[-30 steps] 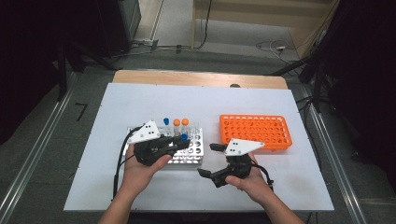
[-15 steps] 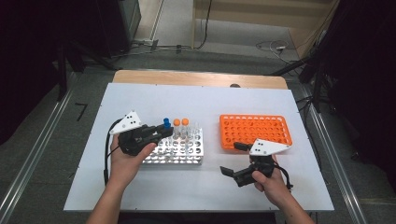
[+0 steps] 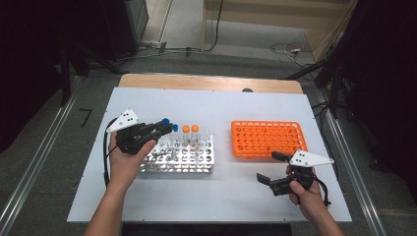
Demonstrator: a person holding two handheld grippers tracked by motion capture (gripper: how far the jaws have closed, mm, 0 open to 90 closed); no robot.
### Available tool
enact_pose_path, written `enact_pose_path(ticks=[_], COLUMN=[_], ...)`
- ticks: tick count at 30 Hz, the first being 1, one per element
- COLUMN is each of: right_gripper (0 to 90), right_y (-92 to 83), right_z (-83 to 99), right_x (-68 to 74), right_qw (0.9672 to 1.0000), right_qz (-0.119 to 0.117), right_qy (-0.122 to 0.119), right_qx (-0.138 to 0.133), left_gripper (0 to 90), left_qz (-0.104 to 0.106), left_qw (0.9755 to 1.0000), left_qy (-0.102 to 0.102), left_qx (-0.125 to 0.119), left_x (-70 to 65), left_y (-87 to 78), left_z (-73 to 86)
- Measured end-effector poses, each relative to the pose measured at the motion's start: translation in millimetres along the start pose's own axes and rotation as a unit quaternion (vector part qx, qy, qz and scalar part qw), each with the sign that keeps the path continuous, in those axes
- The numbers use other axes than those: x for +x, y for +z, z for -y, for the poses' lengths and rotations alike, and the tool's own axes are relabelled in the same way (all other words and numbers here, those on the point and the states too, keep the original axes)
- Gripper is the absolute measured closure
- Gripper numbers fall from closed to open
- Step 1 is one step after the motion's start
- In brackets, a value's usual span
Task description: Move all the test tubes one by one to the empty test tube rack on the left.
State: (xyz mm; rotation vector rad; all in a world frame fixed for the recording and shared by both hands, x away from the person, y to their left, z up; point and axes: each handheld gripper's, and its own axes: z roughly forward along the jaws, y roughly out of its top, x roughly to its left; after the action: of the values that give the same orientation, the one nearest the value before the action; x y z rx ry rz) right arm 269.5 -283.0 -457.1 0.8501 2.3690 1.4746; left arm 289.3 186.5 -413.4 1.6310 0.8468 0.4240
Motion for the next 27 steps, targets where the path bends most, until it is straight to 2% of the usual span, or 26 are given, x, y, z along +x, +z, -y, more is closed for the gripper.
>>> enact_pose_path(ticks=[4, 6, 9, 18, 27], right_gripper=[0.1, 0.2, 0.2, 0.2, 0.2], right_y=[-9.7, -13.3, -14.9, -17.7, -15.7], right_z=[10.4, 14.7, 19.6, 22.3, 24.2], right_x=[-6.4, -9.7, -14.9, -19.8, -22.8], right_qw=[0.9999, 0.9999, 0.9998, 0.9995, 0.9993], right_qz=[0.01, 0.004, 0.005, 0.016, 0.021], right_qy=[0.008, 0.013, 0.02, 0.028, 0.029], right_qx=[0.001, 0.001, 0.005, -0.004, -0.003], left_gripper=[77.3, 77.3, 77.3, 77.3, 77.3], left_qz=[-0.015, -0.027, -0.037, -0.061, -0.068], left_qw=[0.9999, 0.9996, 0.9993, 0.9981, 0.9976], left_qy=[0.003, 0.007, -0.001, -0.002, 0.0], left_qx=[0.003, 0.005, -0.004, -0.012, 0.011], left_x=[4.0, 7.3, 11.9, 15.1, 14.1], left_y=[5.0, 8.1, 8.9, 14.9, 21.9], left_z=[-0.9, -1.5, -2.1, -0.3, 5.8])
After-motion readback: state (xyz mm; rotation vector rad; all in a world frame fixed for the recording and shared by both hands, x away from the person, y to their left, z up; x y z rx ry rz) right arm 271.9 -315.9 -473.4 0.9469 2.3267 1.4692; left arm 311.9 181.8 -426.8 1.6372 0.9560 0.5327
